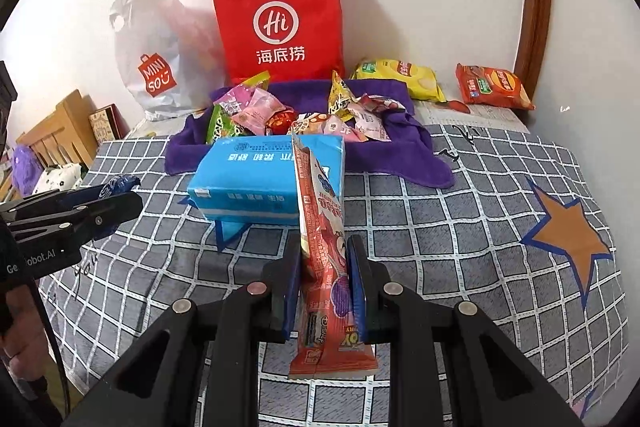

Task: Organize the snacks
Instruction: 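Lift both held snacks and carry them toward the purple towel, then lower the blue bag onto the towel with the left tool while the right tool lowers the stick snack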

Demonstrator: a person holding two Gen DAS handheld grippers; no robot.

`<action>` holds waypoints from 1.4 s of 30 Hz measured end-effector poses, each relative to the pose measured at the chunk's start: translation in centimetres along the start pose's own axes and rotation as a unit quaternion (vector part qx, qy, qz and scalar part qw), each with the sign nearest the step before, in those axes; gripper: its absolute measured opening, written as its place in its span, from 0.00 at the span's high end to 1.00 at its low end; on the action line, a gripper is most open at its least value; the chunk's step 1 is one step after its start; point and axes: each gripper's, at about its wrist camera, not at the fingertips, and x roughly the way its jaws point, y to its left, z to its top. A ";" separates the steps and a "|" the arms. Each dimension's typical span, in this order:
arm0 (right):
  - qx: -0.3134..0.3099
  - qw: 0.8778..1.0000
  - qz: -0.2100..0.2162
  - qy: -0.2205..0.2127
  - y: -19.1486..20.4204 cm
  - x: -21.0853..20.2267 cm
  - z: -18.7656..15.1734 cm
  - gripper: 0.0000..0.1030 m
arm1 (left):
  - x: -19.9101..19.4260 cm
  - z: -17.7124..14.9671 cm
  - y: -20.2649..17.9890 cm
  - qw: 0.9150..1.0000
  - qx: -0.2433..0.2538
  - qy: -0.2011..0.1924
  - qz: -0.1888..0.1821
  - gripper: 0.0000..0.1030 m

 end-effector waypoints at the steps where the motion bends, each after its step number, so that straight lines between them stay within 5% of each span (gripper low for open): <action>1: 0.001 1.000 -0.001 0.000 0.0 0.0 0.1 0.78 | 0.0 0.1 -0.1 1.000 0.001 0.000 -0.001 0.61; 22: 0.011 1.000 -0.002 -0.003 -0.6 1.5 6.6 0.78 | -0.1 6.7 1.0 0.999 -0.001 -0.027 0.019 0.61; 42: 0.000 1.000 -0.005 -0.001 -0.5 7.7 14.5 0.78 | 4.9 13.9 2.9 0.999 -0.014 -0.036 0.026 0.61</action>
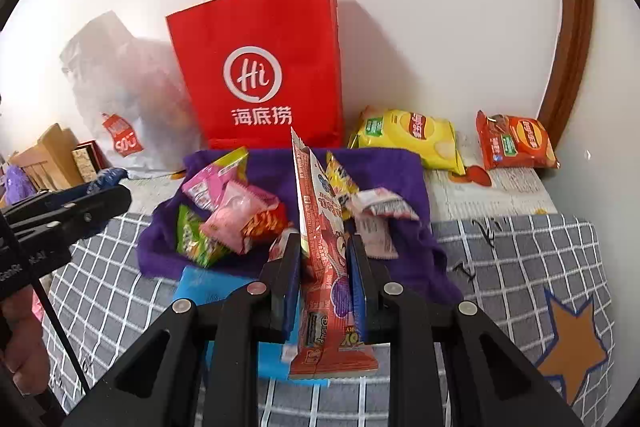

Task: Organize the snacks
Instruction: 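Lower the blue bag onto the towel with the left tool while the right tool lowers the stick snack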

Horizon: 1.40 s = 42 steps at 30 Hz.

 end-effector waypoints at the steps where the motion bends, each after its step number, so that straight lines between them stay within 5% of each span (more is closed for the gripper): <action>1: 0.000 1.000 -0.002 0.001 -0.1 0.5 0.5 0.78 | 0.3 0.5 0.0 1.000 0.001 -0.002 0.002 0.61; 9: 0.008 1.000 0.009 -0.008 -0.4 3.5 4.1 0.78 | 2.8 3.6 0.8 1.000 0.002 -0.015 0.025 0.61; 17: 0.009 1.000 0.016 -0.006 -1.2 6.7 6.1 0.78 | 6.3 3.4 2.8 0.999 0.000 0.006 0.042 0.61; 33: -0.019 0.996 0.027 0.089 -2.0 12.8 4.1 0.78 | 9.7 2.5 6.0 0.997 -0.046 0.050 0.028 0.60; 42: -0.034 0.994 0.033 0.096 -0.9 13.4 3.7 0.78 | 10.8 2.2 5.2 0.997 -0.040 0.064 0.021 0.60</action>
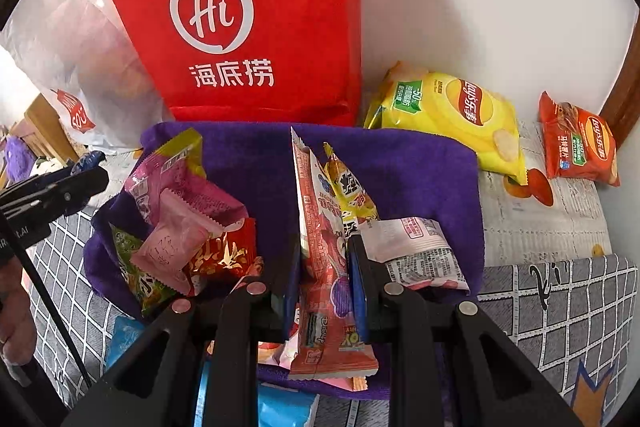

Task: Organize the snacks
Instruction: 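Lower the blue bag onto the towel with the left tool while the right tool lowers the stick snack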

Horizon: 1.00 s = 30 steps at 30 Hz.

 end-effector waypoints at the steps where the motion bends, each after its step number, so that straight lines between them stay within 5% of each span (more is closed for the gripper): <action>1: 0.000 1.000 0.000 0.002 0.0 0.1 0.0 0.78 | 0.1 -0.1 -0.1 1.000 0.001 0.002 -0.001 0.60; 30: -0.012 0.999 -0.003 0.044 0.7 2.2 -0.6 0.77 | 1.7 -0.5 -1.3 0.999 0.016 0.029 0.004 0.60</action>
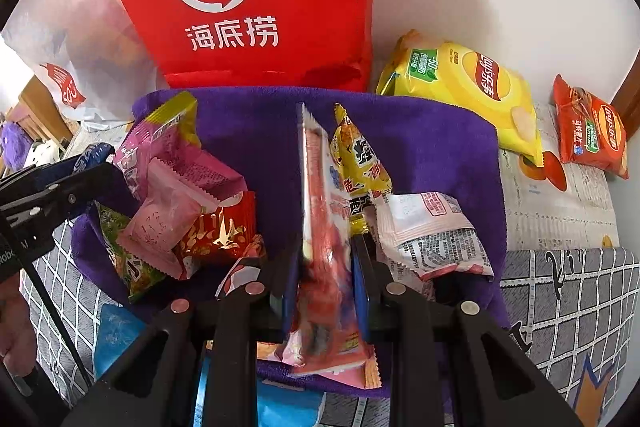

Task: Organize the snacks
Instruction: 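Lower the blue bag onto the towel with the left tool while the right tool lowers the stick snack, then open both tools and pull them back from the towel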

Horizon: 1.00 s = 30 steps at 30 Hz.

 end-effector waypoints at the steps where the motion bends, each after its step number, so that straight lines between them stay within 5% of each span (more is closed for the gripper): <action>1: -0.001 1.000 -0.001 -0.002 0.0 -0.1 0.0 0.76 | 0.1 0.0 -0.1 1.000 0.001 0.001 -0.001 0.59; 7: -0.006 1.000 -0.004 -0.007 0.2 -0.5 0.1 0.58 | 0.2 -0.1 -0.1 1.000 0.004 0.004 -0.004 0.59; 16: 0.003 0.999 0.000 -0.039 -0.1 -2.8 0.3 0.54 | 0.1 -0.1 -1.0 1.000 0.010 0.006 -0.018 0.58; 20: 0.012 0.999 -0.002 -0.043 -0.5 -3.1 0.4 0.53 | 0.0 0.0 -1.3 0.999 0.007 0.010 -0.040 0.38; 30: 0.024 0.997 -0.018 -0.070 -1.1 -5.6 0.6 0.53 | -1.5 0.1 -1.9 1.000 0.017 -0.004 -0.005 0.34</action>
